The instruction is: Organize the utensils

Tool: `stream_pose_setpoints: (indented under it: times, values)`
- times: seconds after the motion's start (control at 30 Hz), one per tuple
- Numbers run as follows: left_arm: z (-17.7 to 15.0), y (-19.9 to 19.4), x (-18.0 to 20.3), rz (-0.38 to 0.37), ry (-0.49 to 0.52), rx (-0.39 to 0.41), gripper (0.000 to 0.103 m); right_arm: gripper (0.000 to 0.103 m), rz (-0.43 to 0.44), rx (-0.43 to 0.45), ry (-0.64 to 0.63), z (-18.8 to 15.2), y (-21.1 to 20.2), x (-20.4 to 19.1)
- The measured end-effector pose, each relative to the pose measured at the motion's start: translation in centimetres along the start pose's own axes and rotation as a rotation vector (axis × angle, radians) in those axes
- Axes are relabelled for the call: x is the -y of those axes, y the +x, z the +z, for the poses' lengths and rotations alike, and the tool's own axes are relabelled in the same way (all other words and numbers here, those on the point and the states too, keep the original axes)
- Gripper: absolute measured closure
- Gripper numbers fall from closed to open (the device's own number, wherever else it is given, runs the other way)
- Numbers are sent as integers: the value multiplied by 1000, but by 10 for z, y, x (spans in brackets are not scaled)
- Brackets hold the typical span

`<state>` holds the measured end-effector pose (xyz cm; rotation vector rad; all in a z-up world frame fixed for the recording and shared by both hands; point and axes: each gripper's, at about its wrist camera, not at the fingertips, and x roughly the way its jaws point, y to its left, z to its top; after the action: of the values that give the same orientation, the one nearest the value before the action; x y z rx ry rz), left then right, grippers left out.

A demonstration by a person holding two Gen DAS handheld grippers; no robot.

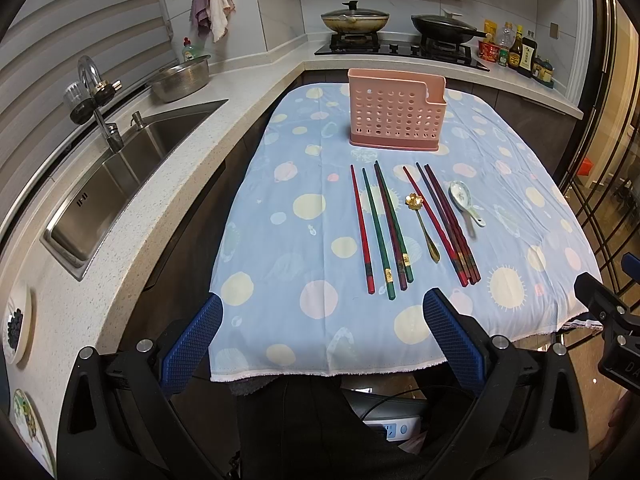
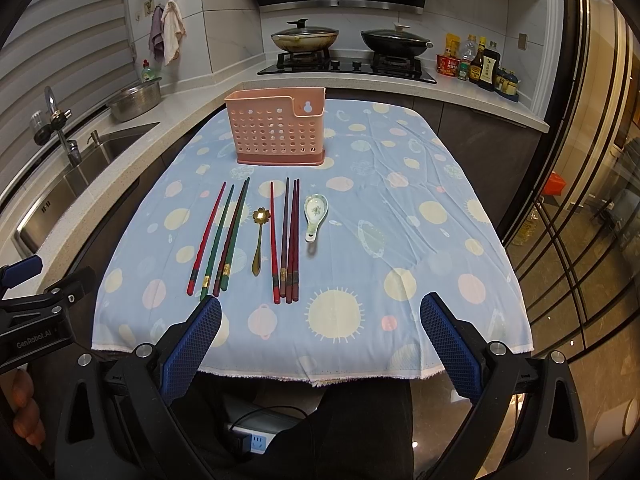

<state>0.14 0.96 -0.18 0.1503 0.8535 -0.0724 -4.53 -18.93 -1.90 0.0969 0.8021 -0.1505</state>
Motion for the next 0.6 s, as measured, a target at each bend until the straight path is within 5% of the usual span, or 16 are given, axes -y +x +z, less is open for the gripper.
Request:
stream_pose_setpoints:
  times: [0.6]
  values:
    - [4,19,-3,-34,-30,-48,7,7,-2,-17,17,-1,8,4]
